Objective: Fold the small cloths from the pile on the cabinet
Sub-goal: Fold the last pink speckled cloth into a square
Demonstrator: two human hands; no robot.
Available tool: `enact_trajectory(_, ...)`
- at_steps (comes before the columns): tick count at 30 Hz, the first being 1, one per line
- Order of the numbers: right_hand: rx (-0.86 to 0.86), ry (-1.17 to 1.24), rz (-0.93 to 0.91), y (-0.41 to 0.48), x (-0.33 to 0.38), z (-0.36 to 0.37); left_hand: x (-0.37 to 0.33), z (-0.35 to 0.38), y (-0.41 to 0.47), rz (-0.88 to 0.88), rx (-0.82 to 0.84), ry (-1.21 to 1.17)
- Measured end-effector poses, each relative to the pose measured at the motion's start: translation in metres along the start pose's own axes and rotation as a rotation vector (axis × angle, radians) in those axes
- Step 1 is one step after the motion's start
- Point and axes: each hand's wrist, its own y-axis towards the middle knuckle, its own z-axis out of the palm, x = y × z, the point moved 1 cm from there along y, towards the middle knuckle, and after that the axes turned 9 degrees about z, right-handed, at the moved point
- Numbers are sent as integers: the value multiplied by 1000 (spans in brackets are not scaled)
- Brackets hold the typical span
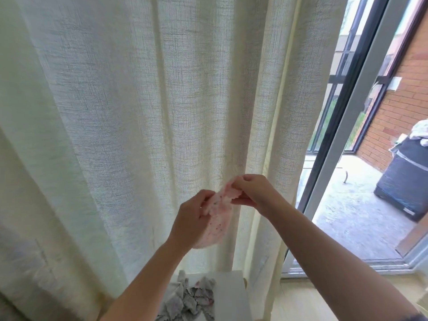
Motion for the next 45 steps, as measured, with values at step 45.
enact_trajectory(45,-101,-647,-667,-11,-27,4,-10,-12,33,-307,41,-272)
